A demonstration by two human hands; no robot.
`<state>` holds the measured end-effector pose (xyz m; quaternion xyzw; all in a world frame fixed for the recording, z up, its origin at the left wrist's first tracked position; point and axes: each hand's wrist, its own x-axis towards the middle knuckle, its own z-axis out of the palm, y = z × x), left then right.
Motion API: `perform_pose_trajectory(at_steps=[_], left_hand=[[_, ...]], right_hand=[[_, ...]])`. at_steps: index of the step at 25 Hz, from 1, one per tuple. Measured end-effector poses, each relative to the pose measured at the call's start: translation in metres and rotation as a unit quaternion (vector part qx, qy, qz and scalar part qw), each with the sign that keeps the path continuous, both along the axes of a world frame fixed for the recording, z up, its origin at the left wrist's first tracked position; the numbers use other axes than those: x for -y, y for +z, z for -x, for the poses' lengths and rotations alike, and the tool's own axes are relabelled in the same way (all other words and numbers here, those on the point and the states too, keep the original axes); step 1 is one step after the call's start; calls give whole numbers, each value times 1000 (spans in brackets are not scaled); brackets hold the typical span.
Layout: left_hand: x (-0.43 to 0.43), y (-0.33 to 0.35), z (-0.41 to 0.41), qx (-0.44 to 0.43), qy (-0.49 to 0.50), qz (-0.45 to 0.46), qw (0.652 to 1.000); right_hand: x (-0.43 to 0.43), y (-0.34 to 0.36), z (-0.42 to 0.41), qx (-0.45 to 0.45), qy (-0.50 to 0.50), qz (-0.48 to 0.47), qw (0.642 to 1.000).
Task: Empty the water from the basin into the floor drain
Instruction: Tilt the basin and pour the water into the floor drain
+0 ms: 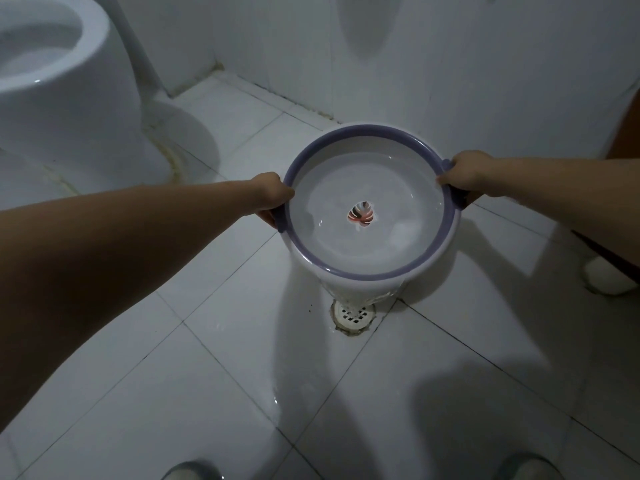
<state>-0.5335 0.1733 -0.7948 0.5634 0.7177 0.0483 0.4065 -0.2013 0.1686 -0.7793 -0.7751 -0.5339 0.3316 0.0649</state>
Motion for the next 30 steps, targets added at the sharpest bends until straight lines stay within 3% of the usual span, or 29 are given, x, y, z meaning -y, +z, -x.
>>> perform_pose_trajectory(at_steps=[30], left_hand=[[5,-18,0,-14,6,4,1000]], right_hand=[[-1,-7,1,-14,0,10,1000]])
